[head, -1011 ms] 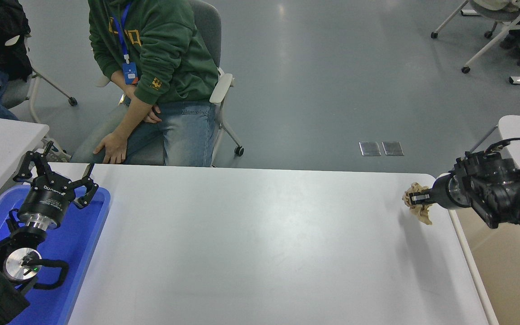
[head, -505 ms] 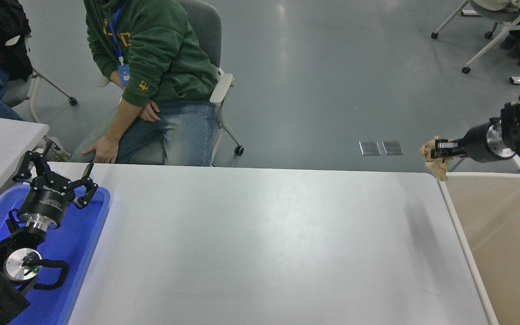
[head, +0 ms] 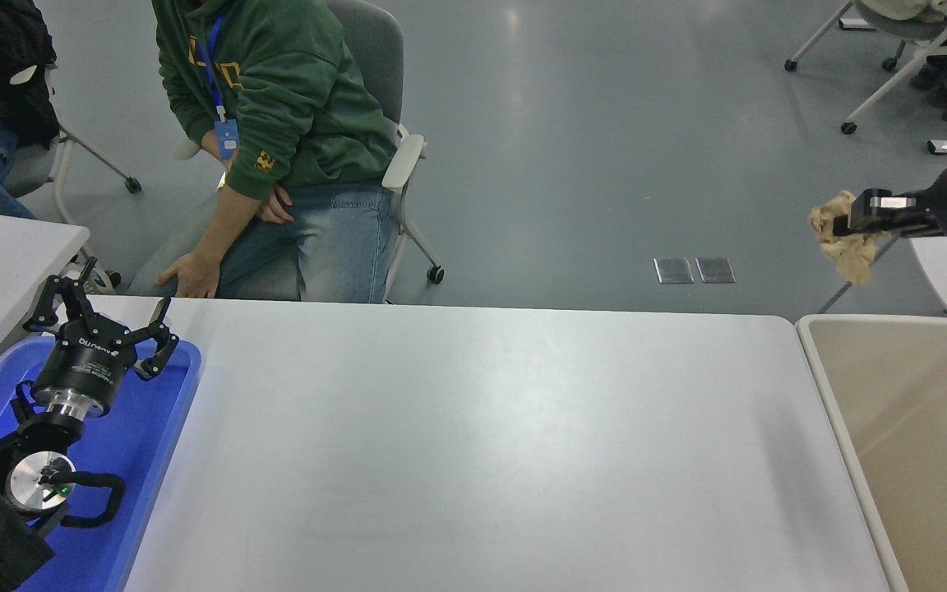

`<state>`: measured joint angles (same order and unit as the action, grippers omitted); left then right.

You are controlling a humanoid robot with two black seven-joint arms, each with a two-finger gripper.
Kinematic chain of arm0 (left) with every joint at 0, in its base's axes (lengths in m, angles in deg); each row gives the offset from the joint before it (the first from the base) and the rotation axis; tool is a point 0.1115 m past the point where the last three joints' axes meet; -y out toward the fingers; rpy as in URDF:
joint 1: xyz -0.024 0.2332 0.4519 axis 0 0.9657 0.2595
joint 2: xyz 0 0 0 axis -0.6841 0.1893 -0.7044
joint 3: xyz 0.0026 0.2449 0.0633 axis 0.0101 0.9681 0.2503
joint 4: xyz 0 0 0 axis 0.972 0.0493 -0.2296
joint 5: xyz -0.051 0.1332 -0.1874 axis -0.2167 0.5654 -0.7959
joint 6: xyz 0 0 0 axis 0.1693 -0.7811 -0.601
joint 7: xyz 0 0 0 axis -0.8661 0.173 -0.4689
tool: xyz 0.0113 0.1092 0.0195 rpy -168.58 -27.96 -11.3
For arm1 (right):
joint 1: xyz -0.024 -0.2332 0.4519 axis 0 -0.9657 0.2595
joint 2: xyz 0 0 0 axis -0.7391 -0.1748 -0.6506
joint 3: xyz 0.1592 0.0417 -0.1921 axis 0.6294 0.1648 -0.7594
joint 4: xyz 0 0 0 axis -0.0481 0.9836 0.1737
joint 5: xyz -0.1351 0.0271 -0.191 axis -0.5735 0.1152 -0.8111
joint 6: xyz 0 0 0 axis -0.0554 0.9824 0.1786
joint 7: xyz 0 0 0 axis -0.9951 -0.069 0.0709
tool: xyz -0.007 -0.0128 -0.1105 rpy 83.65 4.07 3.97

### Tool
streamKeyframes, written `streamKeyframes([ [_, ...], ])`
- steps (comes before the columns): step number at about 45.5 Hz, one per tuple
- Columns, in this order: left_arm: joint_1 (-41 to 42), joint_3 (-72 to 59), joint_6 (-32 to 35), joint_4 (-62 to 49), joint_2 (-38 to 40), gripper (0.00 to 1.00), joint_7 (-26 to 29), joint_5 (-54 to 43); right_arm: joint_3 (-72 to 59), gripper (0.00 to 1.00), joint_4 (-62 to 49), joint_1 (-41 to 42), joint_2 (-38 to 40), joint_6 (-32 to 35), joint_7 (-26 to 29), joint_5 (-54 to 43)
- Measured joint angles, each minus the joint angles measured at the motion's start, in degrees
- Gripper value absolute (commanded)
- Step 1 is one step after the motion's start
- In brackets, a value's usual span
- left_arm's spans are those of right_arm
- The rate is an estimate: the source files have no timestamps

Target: Clean the table surface

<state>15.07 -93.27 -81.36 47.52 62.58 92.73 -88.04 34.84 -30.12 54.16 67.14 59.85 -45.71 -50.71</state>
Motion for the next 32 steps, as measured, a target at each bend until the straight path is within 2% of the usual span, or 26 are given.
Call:
streamKeyframes([
  [20,0.0,0.0,0.0,0.0,0.0,1.0,0.0,0.0,-0.11,0.0,3.97,2.84,4.32,-0.04,0.24,-1.48],
  [32,-0.02,0.0,-0.01,0.0,0.0,1.0,0.0,0.0,-0.19,0.0,-0.2,-2.54,4.35,-3.64,1.42,-1.52],
])
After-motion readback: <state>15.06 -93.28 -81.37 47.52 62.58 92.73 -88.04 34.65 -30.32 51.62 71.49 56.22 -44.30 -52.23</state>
